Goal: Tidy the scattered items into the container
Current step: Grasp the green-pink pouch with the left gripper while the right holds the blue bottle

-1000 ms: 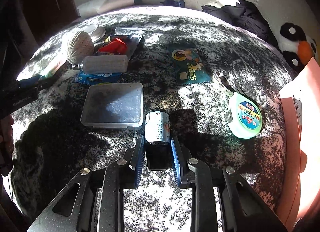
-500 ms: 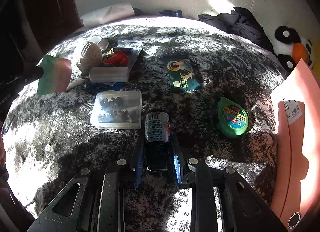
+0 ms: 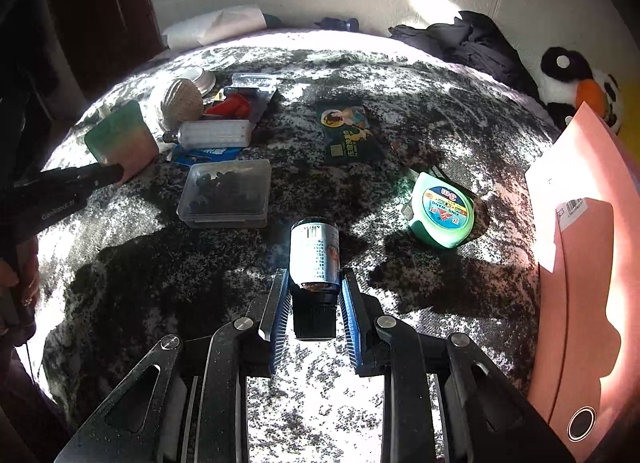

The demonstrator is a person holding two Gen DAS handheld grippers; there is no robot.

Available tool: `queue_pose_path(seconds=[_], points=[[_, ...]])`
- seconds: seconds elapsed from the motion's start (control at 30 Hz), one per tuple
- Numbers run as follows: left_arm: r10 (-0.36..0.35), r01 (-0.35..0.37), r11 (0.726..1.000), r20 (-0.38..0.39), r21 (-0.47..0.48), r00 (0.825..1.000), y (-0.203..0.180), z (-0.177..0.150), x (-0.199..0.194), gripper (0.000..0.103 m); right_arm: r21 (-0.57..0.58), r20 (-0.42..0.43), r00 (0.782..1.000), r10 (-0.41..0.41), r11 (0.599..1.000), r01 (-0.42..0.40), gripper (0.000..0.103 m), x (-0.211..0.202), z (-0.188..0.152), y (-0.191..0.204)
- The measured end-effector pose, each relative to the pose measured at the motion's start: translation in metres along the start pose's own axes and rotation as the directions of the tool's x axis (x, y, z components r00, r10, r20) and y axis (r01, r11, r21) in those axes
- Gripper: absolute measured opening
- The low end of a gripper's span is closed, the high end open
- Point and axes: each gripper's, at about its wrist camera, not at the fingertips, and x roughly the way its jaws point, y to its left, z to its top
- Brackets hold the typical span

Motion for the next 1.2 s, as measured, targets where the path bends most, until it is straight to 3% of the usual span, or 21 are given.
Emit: queue_pose_path(seconds=[0.1, 0.17, 0.23, 0.33, 0.4, 0.43, 0.53, 0.87, 0.93, 1.03, 1.1, 1.13, 1.17, 1.2], points=[[-0.040, 0.041, 0.999, 0.013, -0.005, 0.999, -0.003, 0.009, 0.004, 0.033, 0.006, -0.003, 1.000, -0.001, 1.000, 0.001, 0.026, 0.000, 0.000, -0.004], [-0.033, 0.033, 0.999, 0.009, 0.000, 0.999, -0.005, 0.012, 0.013, 0.055, 0.005, -0.007, 1.000, 0.000, 1.000, 0.000, 0.026, 0.002, -0.001, -0.003], [-0.016, 0.016, 1.000, 0.008, -0.012, 1.000, -0.003, 0.015, 0.021, 0.060, 0.002, -0.010, 1.000, 0.004, 1.000, -0.004, 0.026, 0.002, -0.002, -0.003], [-0.043, 0.044, 0.996, 0.009, -0.080, 0.999, 0.007, 0.020, 0.031, 0.059, -0.005, -0.016, 1.000, 0.004, 1.000, -0.004, 0.026, 0.003, -0.004, -0.002], [-0.038, 0.038, 0.994, 0.006, -0.099, 0.999, 0.010, 0.020, 0.034, 0.041, -0.008, -0.019, 1.000, 0.003, 1.000, -0.003, 0.026, 0.004, -0.004, -0.003], [-0.031, 0.030, 0.995, -0.008, -0.095, 0.999, 0.009, 0.020, 0.035, 0.013, -0.008, -0.020, 1.000, 0.001, 1.000, -0.002, 0.026, 0.004, -0.004, -0.003], [-0.026, 0.027, 0.995, 0.009, -0.092, 1.000, 0.005, 0.018, 0.026, 0.000, -0.010, -0.017, 1.000, -0.005, 1.000, 0.005, 0.026, 0.004, -0.003, -0.003], [-0.083, 0.094, 0.993, 0.133, -0.077, 0.988, -0.010, 0.021, -0.049, 0.000, -0.010, 0.027, 1.000, 0.010, 1.000, -0.009, 0.026, -0.016, -0.002, 0.002], [-0.079, 0.088, 0.994, 0.134, -0.066, 0.988, -0.012, 0.018, -0.062, 0.000, -0.012, 0.039, 0.999, 0.012, 1.000, -0.012, 0.026, -0.023, -0.004, 0.003], [-0.043, 0.042, 0.999, 0.063, 0.027, 0.997, -0.027, 0.013, -0.058, 0.000, -0.006, 0.046, 0.999, 0.015, 1.000, -0.015, 0.026, -0.030, -0.009, 0.003], [-0.035, 0.028, 0.996, 0.075, 0.090, 0.997, -0.036, 0.007, -0.050, 0.031, -0.001, 0.043, 0.999, 0.019, 1.000, -0.019, 0.026, -0.031, -0.011, 0.002], [-0.024, 0.013, 0.994, 0.103, 0.109, 0.994, -0.039, 0.005, -0.046, 0.070, -0.002, 0.038, 0.999, 0.021, 1.000, -0.021, 0.026, -0.030, -0.012, 0.003], [0.000, -0.015, 0.993, 0.126, 0.118, 0.992, -0.042, 0.003, -0.041, 0.089, -0.007, 0.036, 0.999, 0.024, 1.000, -0.024, 0.026, -0.029, -0.013, 0.004], [0.024, -0.041, 0.992, 0.138, 0.123, 0.990, -0.043, 0.003, -0.033, 0.090, -0.010, 0.035, 0.999, 0.027, 1.000, -0.027, 0.026, -0.029, -0.013, 0.005]])
